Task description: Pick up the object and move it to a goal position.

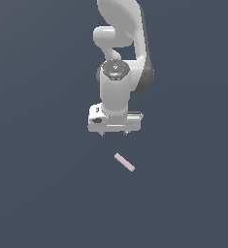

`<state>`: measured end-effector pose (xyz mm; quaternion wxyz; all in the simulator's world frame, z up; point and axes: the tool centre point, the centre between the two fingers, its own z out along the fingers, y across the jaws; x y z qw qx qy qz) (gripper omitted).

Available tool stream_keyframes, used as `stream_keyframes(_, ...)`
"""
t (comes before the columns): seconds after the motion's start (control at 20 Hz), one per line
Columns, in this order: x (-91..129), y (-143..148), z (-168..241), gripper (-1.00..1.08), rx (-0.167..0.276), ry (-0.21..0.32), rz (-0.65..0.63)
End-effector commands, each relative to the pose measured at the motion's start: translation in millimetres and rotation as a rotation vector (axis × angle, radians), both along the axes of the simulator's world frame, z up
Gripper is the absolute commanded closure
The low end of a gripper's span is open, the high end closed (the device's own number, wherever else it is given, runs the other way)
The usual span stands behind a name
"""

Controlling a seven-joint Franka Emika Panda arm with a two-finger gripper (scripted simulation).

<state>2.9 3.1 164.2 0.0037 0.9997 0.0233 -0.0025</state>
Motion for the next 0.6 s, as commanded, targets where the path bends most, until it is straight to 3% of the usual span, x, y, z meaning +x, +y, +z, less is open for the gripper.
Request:
stream_keyframes(0.0, 0, 0, 0, -0.92, 0.0, 0.0, 0.0)
stream_keyframes(0.55, -3, 28, 0, -0.92, 0.023, 0.017, 0.052)
